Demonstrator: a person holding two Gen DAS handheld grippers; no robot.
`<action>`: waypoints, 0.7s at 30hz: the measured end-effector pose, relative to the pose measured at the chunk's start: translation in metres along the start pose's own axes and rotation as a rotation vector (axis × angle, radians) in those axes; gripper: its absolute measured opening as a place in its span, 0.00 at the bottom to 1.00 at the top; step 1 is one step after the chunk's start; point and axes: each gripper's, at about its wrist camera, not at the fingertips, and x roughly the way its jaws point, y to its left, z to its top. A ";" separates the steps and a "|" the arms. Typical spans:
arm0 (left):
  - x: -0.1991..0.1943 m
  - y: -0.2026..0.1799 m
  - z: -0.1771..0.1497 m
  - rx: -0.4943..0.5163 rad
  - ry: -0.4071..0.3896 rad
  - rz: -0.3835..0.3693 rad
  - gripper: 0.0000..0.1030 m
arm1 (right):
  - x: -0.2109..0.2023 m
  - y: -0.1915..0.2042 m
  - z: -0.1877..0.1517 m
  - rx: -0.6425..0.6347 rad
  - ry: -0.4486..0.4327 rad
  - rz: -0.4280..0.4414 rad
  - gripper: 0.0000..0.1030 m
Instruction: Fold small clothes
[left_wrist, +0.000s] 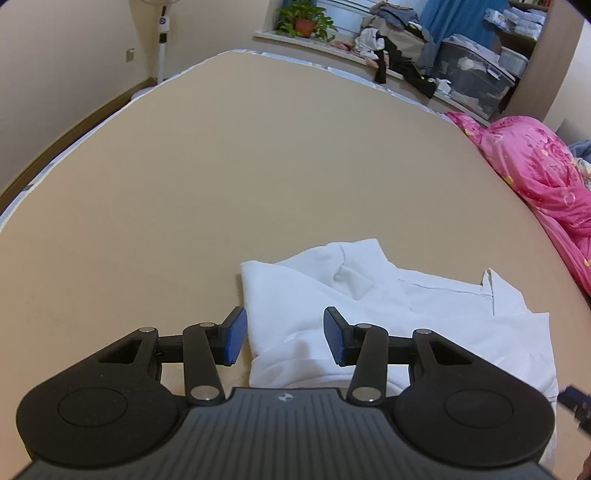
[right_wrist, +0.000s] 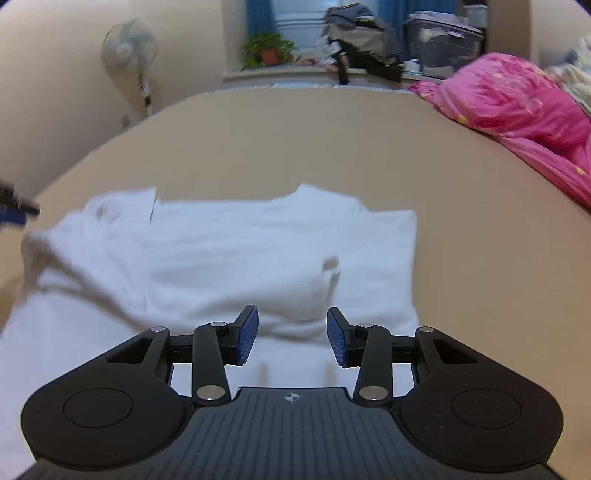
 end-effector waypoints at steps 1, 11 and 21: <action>0.001 -0.001 -0.001 0.005 0.001 0.001 0.49 | 0.002 -0.005 0.004 0.041 -0.006 0.007 0.42; 0.027 -0.005 -0.010 0.043 0.062 -0.032 0.49 | 0.057 -0.037 0.012 0.316 0.113 0.095 0.06; 0.057 -0.020 -0.033 0.180 0.237 0.052 0.48 | 0.050 -0.085 0.032 0.392 0.051 -0.046 0.08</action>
